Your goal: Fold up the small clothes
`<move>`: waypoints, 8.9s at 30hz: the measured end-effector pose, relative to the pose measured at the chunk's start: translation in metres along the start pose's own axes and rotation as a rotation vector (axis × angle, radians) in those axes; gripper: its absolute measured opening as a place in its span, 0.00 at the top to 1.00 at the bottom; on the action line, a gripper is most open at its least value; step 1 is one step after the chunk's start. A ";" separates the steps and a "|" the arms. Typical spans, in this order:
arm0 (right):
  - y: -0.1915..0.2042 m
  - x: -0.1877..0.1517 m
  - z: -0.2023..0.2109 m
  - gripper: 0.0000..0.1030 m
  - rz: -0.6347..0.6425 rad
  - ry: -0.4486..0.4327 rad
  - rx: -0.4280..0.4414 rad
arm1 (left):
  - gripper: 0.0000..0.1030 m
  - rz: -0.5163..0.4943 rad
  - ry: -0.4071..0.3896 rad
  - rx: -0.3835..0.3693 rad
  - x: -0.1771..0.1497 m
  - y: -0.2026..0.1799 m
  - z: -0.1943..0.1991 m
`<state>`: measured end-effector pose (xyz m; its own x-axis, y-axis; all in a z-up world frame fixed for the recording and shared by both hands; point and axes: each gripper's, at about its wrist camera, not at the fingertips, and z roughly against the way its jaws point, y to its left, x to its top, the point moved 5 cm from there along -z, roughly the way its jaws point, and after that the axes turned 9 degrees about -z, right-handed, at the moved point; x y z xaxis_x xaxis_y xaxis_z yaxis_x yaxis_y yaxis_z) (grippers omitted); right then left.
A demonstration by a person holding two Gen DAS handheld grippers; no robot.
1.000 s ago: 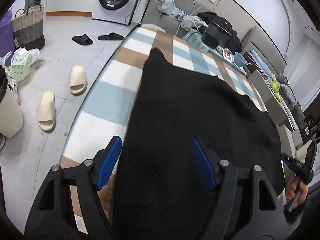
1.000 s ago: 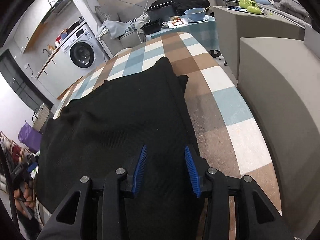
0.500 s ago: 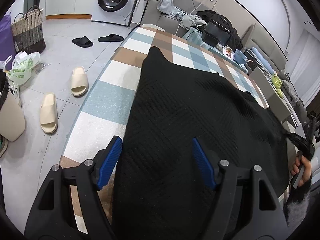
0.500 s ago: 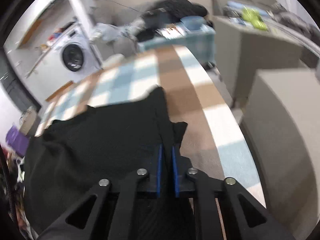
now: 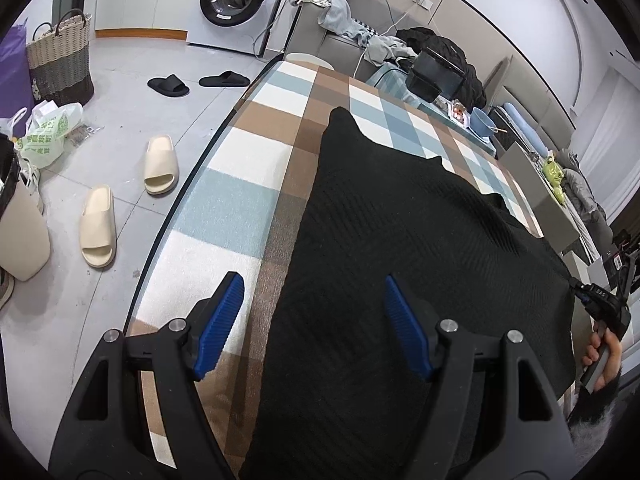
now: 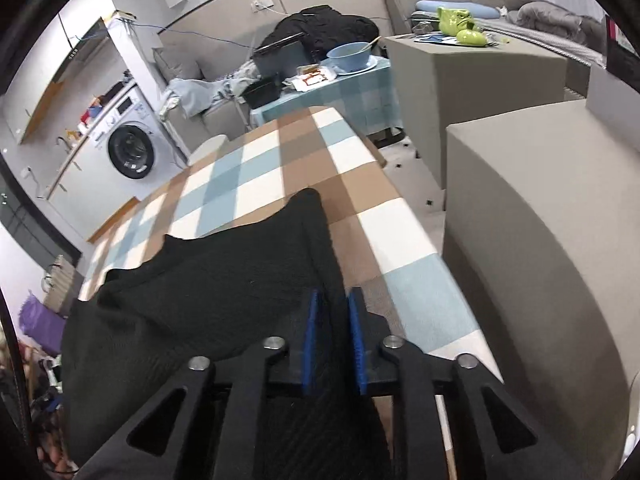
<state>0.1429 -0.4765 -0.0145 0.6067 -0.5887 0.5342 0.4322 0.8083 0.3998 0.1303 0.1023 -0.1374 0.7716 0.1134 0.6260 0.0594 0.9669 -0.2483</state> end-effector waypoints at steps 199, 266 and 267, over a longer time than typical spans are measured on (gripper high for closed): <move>0.059 -0.153 0.069 0.43 0.154 0.127 0.316 | 0.88 0.030 -0.121 0.007 -0.093 -0.041 0.084; 0.099 -0.135 0.032 0.70 0.129 0.317 0.376 | 0.39 -0.455 0.135 -0.314 -0.119 -0.206 0.030; 0.102 -0.132 0.015 0.70 0.107 0.349 0.350 | 0.39 -0.445 0.137 -0.317 -0.120 -0.205 0.031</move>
<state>0.0966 -0.3160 -0.0327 0.8480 -0.4155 0.3289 0.1422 0.7763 0.6142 0.0060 -0.1022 -0.1392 0.7025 -0.3408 0.6247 0.5691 0.7962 -0.2056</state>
